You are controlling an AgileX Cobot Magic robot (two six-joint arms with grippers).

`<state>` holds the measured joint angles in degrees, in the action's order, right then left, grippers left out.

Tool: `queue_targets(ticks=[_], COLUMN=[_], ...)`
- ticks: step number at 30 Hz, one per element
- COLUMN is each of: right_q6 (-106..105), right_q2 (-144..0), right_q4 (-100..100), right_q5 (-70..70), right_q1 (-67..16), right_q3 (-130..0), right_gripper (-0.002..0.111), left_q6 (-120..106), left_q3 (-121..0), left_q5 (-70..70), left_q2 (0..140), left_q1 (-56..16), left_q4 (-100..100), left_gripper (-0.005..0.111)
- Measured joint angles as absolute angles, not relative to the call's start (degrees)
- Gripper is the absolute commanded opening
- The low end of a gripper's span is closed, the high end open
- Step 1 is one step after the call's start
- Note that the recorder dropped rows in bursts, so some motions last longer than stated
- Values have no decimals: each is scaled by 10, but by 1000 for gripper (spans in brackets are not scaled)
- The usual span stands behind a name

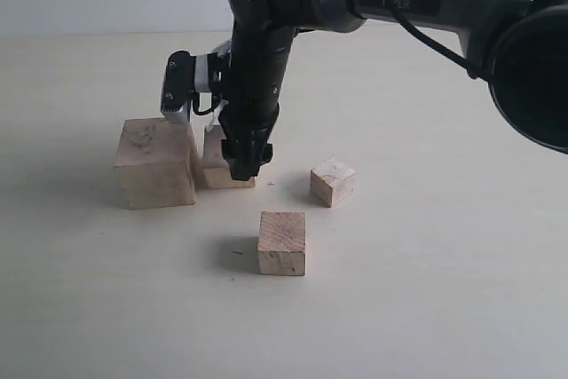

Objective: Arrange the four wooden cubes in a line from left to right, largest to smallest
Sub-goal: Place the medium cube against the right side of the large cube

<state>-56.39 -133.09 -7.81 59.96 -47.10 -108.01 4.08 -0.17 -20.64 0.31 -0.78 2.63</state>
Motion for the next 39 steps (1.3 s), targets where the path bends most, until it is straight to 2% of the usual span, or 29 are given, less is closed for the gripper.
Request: queue_targets(ticks=[6,20,32,39], right_q6=[-648,-657,-657,-649], right_q2=[-1336,-1350,-1352,-1354], right_q4=[-129,-167,-193,-201], right_q5=[605,599,598,598], right_q1=[-469,-466,-466,-466], right_q3=[-1080,-1083,-1083,-1083], right_gripper=[0,0,28,29], left_q6=[41,41,41,41], left_q3=[-2,-2,-2,-2], left_q5=[-206,-206,-206,-206], left_q2=[3,3,3,3], left_q1=[-8,-8,-8,-8], left_q4=[26,26,26,26], left_gripper=[0,0,0,0])
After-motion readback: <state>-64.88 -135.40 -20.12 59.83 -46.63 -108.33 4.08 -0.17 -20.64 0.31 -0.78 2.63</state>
